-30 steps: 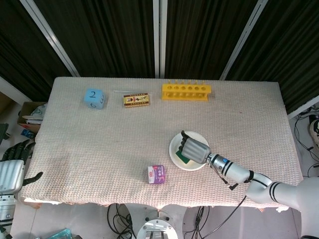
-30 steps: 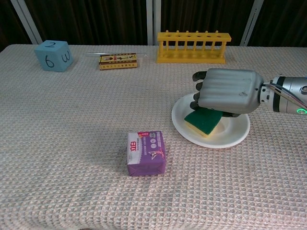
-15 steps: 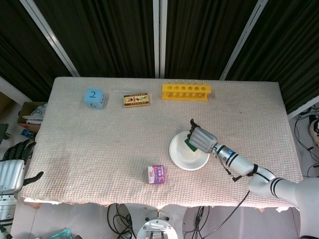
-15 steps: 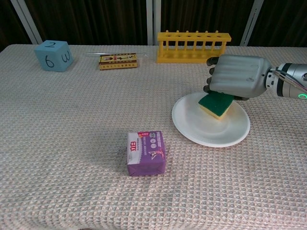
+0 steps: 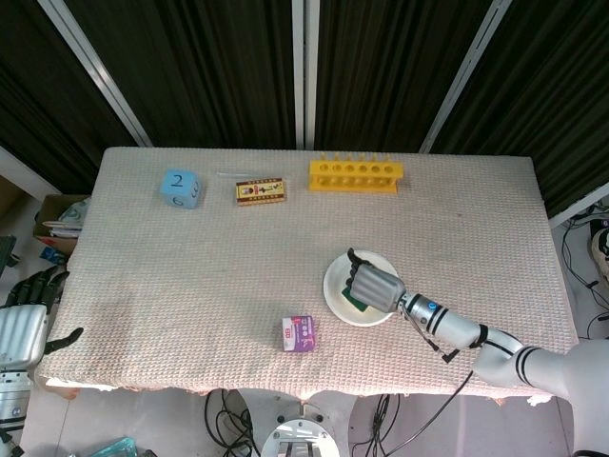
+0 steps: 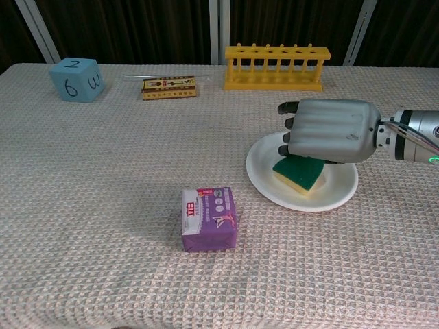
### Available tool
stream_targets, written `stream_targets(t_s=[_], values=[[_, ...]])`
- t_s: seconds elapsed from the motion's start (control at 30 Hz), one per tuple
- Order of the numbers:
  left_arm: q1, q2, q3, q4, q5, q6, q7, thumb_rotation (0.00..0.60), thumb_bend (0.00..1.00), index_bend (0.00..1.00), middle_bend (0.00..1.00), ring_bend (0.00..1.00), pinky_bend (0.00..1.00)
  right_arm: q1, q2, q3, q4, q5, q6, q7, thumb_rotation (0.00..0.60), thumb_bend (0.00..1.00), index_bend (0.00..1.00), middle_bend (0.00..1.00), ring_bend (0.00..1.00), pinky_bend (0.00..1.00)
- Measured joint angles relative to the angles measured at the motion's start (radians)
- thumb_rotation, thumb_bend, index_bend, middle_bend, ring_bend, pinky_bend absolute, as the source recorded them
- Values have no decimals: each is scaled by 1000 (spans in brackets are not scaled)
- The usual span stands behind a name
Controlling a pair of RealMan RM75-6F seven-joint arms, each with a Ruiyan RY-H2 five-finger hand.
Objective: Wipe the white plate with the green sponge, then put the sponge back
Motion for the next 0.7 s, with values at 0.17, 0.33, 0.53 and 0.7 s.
stream_targets(t_s=[0.17, 0.33, 0.53, 0.7], values=[[3, 0, 2, 0, 2, 4, -1, 600, 88, 148, 91, 101, 152, 2, -14, 26, 71, 34, -24, -9, 600, 443, 651, 533, 447, 201], [8, -1, 4, 0, 0, 8, -2, 600, 87, 148, 91, 101, 151, 8, -38, 47, 121, 65, -47, -14, 600, 443, 653, 533, 447, 200], [7, 0, 2, 0, 6, 13, 0, 600, 87, 148, 91, 101, 151, 17, -43, 18, 65, 12, -27, 0, 600, 444, 653, 535, 448, 205], [7, 3, 0, -2, 5, 14, 0, 600, 88, 148, 91, 101, 151, 10, -22, -21, -8, -35, 10, 14, 600, 443, 661, 540, 451, 205]])
